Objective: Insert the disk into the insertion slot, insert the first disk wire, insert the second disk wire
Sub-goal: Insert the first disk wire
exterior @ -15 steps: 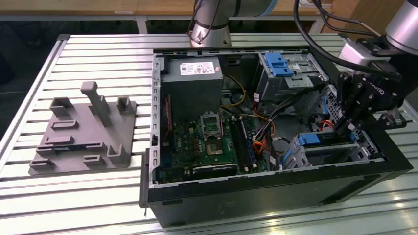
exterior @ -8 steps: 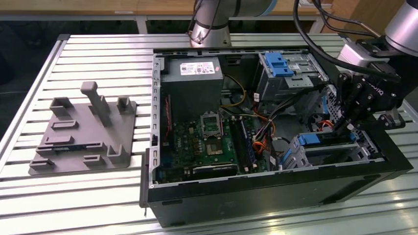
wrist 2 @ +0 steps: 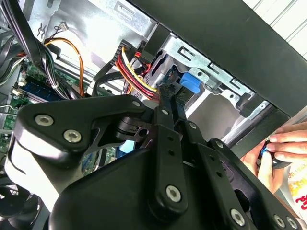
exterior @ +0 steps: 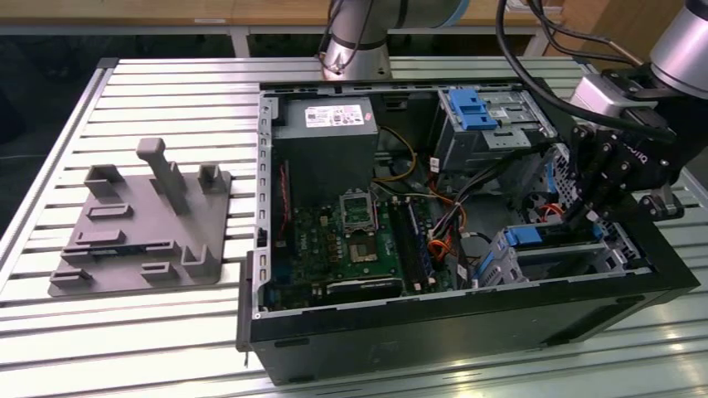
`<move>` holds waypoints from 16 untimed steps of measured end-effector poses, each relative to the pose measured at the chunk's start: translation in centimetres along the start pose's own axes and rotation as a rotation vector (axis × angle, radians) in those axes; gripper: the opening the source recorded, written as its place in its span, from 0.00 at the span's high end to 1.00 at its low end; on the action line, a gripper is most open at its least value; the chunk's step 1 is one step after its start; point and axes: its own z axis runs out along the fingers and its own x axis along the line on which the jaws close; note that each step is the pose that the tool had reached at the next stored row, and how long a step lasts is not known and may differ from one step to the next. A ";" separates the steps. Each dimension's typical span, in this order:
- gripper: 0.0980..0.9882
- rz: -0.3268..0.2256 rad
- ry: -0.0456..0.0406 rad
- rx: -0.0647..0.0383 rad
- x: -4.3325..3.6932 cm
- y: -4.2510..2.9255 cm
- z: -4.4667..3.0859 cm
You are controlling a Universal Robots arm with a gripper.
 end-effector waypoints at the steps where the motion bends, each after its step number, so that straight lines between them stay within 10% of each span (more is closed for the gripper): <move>1: 0.93 0.000 0.0000 0.000 0.01 0.00 0.03; 9: 0.85 0.000 -0.0015 0.000 0.09 0.00 0.08; 16: 0.78 0.000 -0.0088 0.001 0.19 0.05 -1.56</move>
